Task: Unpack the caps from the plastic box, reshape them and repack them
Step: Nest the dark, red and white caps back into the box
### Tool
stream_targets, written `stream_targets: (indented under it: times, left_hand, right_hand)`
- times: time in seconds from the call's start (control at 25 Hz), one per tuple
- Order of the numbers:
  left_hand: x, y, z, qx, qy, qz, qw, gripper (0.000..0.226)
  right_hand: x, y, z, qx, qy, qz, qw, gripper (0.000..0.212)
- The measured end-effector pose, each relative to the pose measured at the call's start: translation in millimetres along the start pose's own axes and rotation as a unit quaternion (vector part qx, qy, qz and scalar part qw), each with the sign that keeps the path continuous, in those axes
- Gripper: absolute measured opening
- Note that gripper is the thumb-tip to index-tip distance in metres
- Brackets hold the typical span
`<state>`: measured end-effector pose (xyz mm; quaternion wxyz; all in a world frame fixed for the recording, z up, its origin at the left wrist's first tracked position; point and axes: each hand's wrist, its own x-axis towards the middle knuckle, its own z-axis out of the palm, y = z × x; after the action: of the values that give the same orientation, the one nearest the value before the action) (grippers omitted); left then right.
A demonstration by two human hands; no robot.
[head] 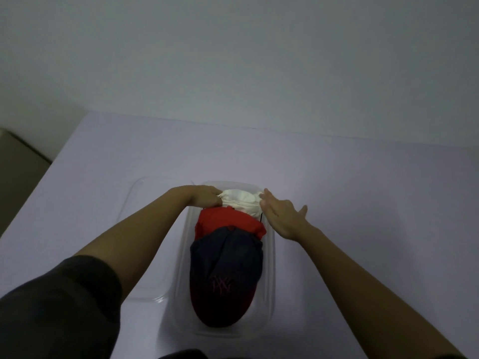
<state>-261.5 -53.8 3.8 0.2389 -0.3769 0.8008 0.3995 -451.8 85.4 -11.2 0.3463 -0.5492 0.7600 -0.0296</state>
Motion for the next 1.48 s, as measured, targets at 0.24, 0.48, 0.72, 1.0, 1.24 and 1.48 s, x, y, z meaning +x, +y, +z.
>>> stream_targets:
  times: [0.24, 0.48, 0.72, 1.0, 1.24, 1.48]
  left_hand:
    - [-4.2, -2.4, -7.0, 0.13, 0.143, 0.03, 0.981, 0.012]
    - [-4.6, -12.8, -1.1, 0.149, 0.171, -0.021, 0.974, 0.024]
    - [4.4, -16.1, 11.9, 0.158, 0.227, -0.039, 0.96, 0.027]
    - [-43.3, -12.1, 42.1, -0.145, 0.387, 0.038, 0.91, 0.035]
    - [-48.9, 10.6, 114.9, -0.129, 0.411, 0.011, 0.903, 0.052]
    - [-16.3, -0.9, 107.8, -0.152, 0.364, -0.021, 0.919, 0.052]
  right_hand:
    - [3.2, -8.4, 0.4, -0.137, 0.071, -0.062, 0.986, 0.044]
    - [27.0, -22.7, -3.8, -0.302, 0.015, -0.029, 0.953, 0.044]
    - [33.7, -26.1, 4.6, -0.311, 0.061, -0.041, 0.947, 0.036]
    - [-12.8, 2.7, 23.0, 0.111, 0.226, -0.168, 0.953, 0.049]
    - [-43.0, -14.4, 81.8, 0.075, 0.136, -0.137, 0.978, 0.074]
    - [-10.7, -28.0, 77.3, -0.046, 0.155, -0.053, 0.985, 0.08]
